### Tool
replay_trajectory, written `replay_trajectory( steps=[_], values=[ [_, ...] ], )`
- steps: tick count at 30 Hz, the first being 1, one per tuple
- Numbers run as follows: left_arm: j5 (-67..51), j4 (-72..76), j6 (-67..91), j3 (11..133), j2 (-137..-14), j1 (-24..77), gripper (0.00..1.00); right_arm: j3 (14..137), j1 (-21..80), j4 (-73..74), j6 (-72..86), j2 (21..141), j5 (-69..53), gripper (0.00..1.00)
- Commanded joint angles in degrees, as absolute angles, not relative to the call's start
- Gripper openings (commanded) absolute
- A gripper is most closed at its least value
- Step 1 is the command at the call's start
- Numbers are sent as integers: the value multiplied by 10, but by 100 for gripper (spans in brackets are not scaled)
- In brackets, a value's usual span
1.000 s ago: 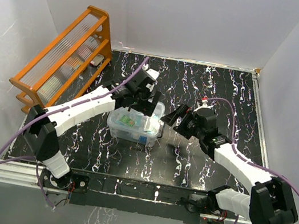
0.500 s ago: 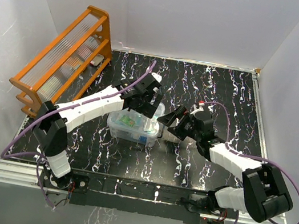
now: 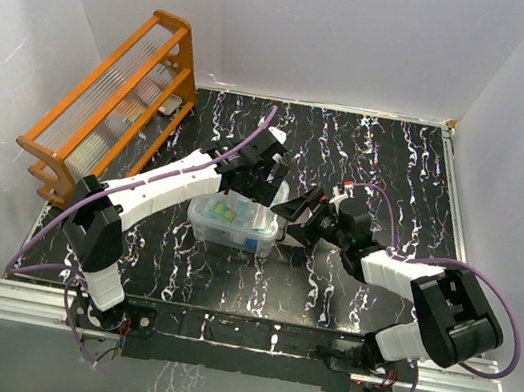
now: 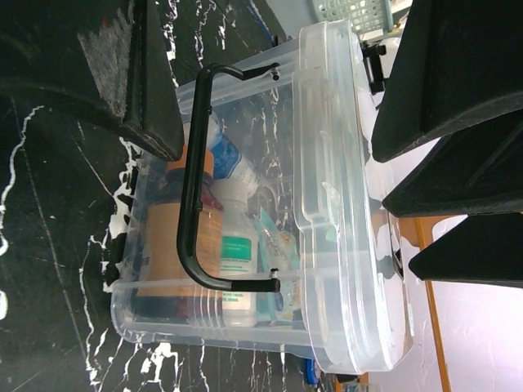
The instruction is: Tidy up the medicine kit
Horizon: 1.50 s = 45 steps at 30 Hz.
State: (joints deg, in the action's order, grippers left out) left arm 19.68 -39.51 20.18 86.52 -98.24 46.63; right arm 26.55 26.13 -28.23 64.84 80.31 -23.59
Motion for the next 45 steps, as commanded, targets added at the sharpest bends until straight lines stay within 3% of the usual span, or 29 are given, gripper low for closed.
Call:
replay_trajectory(
  steps=[1,10,22,33,45],
  values=[
    [207,-461,200,849,-1004,468,83,274,262,-350,681,814,-268,98],
    [207,-462,207,846,-999,467,83,324,262,-205,640,766,-224,80],
    [208,-469,209,846,-1015,468,83,383,263,-69,585,730,-185,68],
    [203,-471,209,845,-1025,468,83,439,271,22,538,737,-140,59],
    [199,-466,211,836,-1034,468,83,495,303,94,514,750,-105,56]
  ],
)
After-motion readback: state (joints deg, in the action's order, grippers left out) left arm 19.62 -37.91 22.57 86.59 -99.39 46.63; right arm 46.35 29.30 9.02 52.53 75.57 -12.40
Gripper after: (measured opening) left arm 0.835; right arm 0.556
